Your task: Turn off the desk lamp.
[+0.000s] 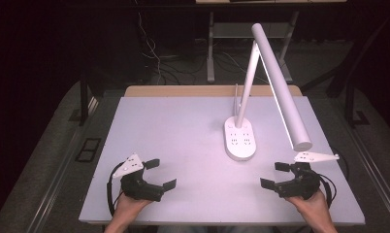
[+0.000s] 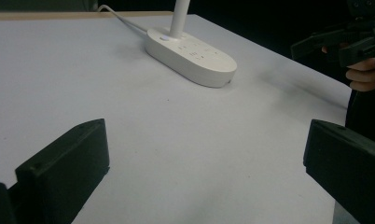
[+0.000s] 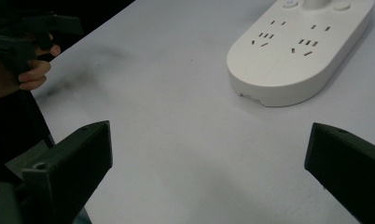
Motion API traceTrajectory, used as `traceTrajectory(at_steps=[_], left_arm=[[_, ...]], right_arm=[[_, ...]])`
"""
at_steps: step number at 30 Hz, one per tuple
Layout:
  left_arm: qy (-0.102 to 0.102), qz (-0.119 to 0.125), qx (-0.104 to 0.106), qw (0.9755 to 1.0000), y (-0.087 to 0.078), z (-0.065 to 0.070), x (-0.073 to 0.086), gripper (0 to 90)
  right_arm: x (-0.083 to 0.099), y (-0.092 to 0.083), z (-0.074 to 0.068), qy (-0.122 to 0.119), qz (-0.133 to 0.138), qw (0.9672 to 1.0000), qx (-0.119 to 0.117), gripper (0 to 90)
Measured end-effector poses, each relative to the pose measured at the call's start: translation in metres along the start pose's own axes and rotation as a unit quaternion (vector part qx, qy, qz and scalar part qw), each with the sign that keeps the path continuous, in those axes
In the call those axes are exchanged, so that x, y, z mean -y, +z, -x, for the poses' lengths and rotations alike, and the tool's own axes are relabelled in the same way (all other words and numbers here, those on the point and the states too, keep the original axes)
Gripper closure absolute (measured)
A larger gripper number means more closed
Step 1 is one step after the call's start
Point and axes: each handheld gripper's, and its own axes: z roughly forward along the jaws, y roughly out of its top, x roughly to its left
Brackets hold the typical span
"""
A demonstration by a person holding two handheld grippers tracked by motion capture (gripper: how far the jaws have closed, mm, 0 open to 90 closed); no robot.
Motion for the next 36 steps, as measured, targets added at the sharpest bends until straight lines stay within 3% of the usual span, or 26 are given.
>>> traceTrajectory(at_steps=[15, 36], left_arm=[[0.004, -0.006, 0.002, 1.0000, 0.003, 0.004, 0.002, 0.0], [0.002, -0.009, 0.001, 1.0000, 0.004, 0.003, 0.003, 0.0]], right_arm=[[-0.005, -0.003, 0.003, 0.009, -0.012, 0.9999, 0.000, 0.9], [-0.039, -0.003, 0.012, -0.010, -0.033, 0.9993, 0.012, 0.9]])
